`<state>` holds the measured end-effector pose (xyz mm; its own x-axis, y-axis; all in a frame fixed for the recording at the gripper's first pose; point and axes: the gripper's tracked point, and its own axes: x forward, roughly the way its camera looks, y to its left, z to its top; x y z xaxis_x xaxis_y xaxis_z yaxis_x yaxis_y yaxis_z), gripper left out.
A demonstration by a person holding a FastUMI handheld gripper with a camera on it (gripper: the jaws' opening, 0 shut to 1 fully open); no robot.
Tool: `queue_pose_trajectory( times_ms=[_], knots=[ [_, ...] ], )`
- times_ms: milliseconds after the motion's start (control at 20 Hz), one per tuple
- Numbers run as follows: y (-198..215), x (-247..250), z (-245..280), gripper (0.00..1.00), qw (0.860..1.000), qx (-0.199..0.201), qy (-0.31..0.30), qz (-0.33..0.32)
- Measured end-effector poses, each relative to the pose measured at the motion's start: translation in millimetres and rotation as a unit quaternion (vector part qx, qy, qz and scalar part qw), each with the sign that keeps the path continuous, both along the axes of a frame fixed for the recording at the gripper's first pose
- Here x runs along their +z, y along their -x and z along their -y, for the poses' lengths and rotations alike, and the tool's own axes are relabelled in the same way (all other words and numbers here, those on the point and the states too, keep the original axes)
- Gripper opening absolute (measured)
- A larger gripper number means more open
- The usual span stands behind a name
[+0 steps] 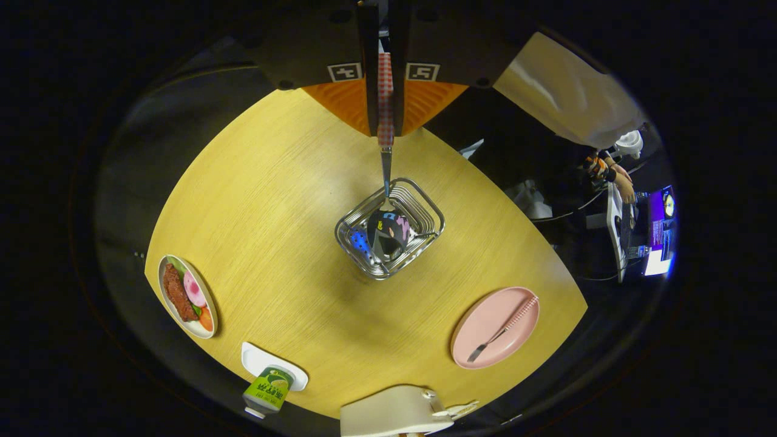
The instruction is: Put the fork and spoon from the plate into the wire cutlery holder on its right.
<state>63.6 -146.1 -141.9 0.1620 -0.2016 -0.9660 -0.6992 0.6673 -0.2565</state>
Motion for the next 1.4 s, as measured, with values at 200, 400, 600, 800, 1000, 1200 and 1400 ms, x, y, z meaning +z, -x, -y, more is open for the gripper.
queue_pose_trajectory(
  times_ms=[200,400,600,800,1000,1200,1400],
  knots=[
    [-7.9,-12.3,-5.1,0.12,0.999,-0.006,0.019,-0.028],
    [-13.0,-21.4,-8.5,0.15,0.998,-0.014,0.039,-0.048],
    [-24.8,-24.6,-17.5,0.15,0.998,-0.026,0.041,-0.043],
    [-29.0,-13.2,-36.5,0.18,0.999,-0.02,0.012,-0.026],
    [-38.3,2.3,-57.8,0.23,0.999,-0.021,-0.043,0.015],
    [-29.3,21.6,-68.9,0.45,0.994,-0.034,-0.095,0.038],
    [-21.4,42.5,-91.4,0.83,0.981,-0.047,-0.17,0.08]
  ],
)
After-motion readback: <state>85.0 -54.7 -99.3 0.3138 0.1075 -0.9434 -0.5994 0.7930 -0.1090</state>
